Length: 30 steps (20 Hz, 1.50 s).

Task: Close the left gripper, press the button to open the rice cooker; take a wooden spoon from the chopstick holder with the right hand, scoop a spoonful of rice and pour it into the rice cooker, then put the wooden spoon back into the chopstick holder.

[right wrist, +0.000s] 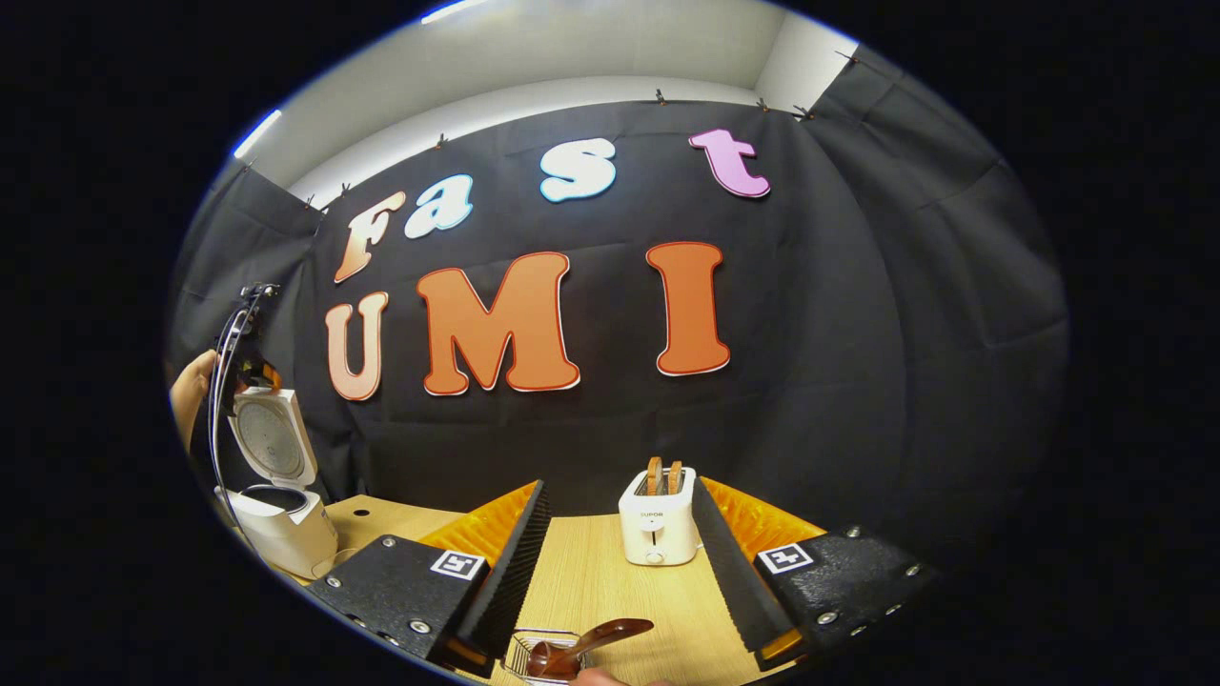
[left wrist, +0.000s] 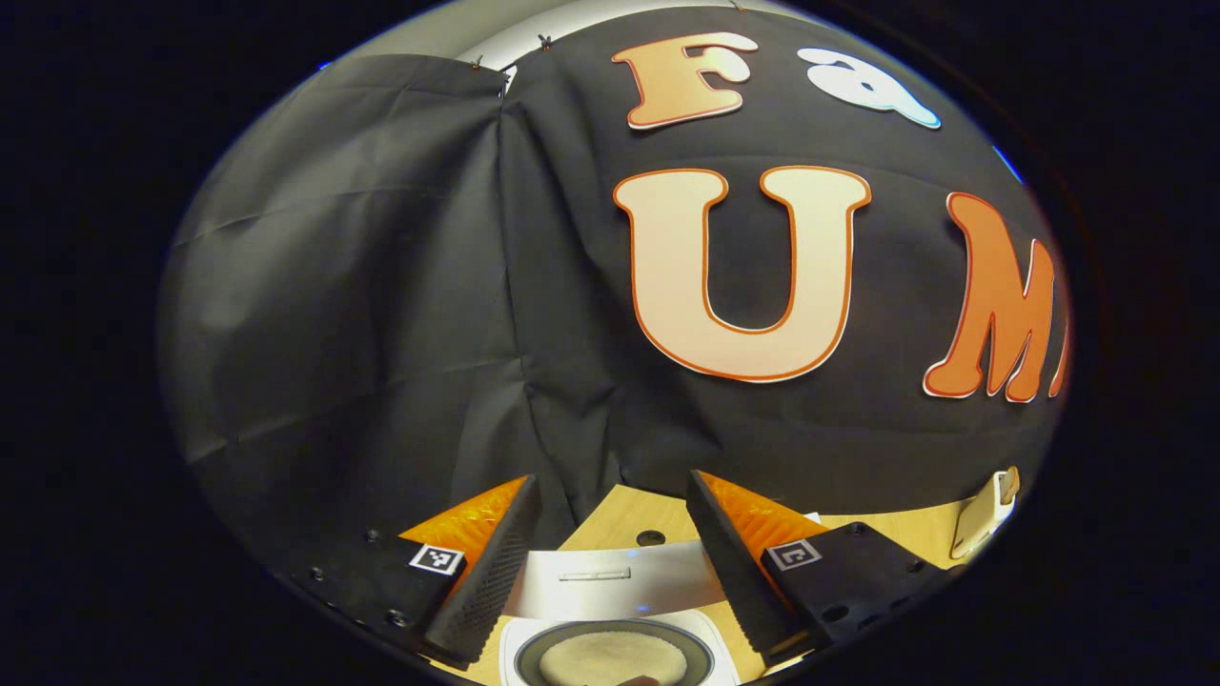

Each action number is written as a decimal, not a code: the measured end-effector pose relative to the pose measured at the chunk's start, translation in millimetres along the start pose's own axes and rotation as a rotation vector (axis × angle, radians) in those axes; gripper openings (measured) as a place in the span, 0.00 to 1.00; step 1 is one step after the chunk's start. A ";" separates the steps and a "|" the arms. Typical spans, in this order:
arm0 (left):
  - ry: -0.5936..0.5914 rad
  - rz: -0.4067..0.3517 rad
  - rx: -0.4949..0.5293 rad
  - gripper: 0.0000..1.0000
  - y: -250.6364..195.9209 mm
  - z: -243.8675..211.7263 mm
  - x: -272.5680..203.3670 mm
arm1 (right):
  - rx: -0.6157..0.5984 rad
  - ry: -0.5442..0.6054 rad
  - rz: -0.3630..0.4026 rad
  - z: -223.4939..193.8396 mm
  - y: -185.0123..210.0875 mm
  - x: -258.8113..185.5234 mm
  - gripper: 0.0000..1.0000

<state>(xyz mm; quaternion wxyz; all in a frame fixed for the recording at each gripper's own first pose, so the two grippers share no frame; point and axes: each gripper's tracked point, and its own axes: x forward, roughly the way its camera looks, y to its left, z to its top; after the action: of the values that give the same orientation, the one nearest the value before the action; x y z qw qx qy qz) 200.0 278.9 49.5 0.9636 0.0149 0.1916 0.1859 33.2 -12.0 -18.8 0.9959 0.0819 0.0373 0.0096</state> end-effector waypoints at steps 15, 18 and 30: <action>0.201 -0.095 0.016 0.96 0.7 -120.2 -95.1 | 0.037 0.011 0.033 -11.0 -2.0 -1.0 0.89; 0.240 -0.109 0.035 0.99 -1.7 -147.7 -104.5 | 0.018 0.014 0.037 -14.2 1.7 -1.0 0.89; 0.372 -0.109 0.057 0.98 -10.3 -251.1 -135.3 | -0.010 0.050 0.087 -26.2 20.6 -4.4 0.89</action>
<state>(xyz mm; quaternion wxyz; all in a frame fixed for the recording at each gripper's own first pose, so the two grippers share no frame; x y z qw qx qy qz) -6.5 209.4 -134.9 0.9194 -0.0030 0.3722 0.1273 26.5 12.5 -40.9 0.9937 0.0784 0.0585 0.0553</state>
